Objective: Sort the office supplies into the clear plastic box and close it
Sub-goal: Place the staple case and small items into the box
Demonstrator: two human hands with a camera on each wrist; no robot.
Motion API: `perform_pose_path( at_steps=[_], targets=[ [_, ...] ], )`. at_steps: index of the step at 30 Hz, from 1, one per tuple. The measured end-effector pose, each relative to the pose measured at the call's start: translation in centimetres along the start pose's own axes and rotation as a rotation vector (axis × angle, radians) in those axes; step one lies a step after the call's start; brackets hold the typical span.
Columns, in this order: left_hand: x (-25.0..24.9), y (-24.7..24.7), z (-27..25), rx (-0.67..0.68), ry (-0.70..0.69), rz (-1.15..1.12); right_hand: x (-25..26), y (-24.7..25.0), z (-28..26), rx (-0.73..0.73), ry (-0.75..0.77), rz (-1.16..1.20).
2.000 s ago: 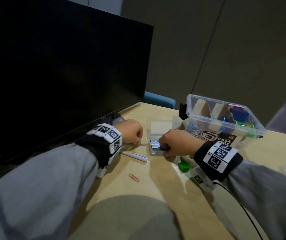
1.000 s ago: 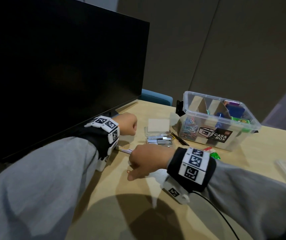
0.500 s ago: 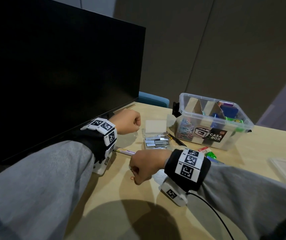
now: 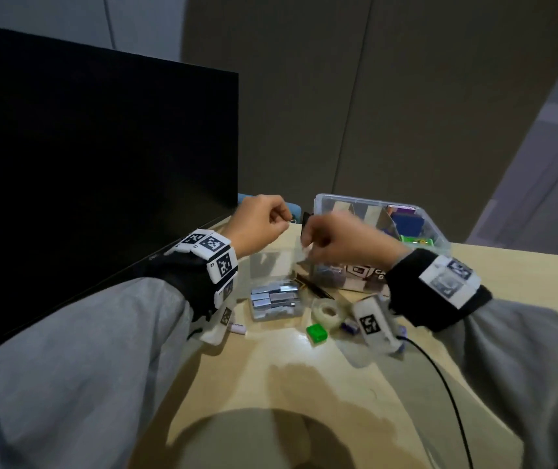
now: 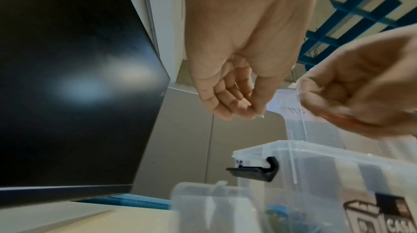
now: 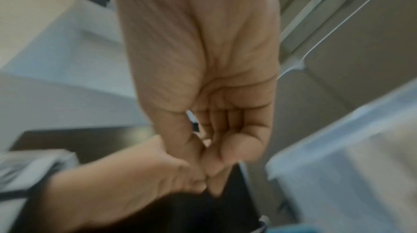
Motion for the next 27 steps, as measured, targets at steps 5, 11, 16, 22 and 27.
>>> perform_pose_path(
  at_steps=[5,11,16,22,27],
  targets=[
    [-2.0,-2.9,2.9,-0.031,-0.008,-0.076,-7.6,5.6,-0.8,-0.448,-0.206,0.403],
    [-3.0,-6.7,4.9,-0.002,0.032,-0.032,-11.8,4.3,1.2,-0.603,-0.301,0.575],
    [-2.2,-7.8,4.7,0.006,0.024,0.034,-10.9,2.5,2.8,-0.440,-0.240,0.251],
    [2.6,-5.3,2.9,0.090,0.151,0.216,-8.1,0.9,1.7,-0.211,0.061,-0.140],
    [6.9,-4.2,0.6,0.360,0.314,0.499,-7.3,-0.1,1.5,-0.187,0.076,-0.426]
  ],
)
Point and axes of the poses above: each hand's wrist, its own z-axis towards the middle knuckle, its own y-axis out of the back of the hand, x = y × z, the point moved 6 cm from there along z, towards the middle knuckle, and after that the axes turned 1 degree about -z, right-handed, at the moved point
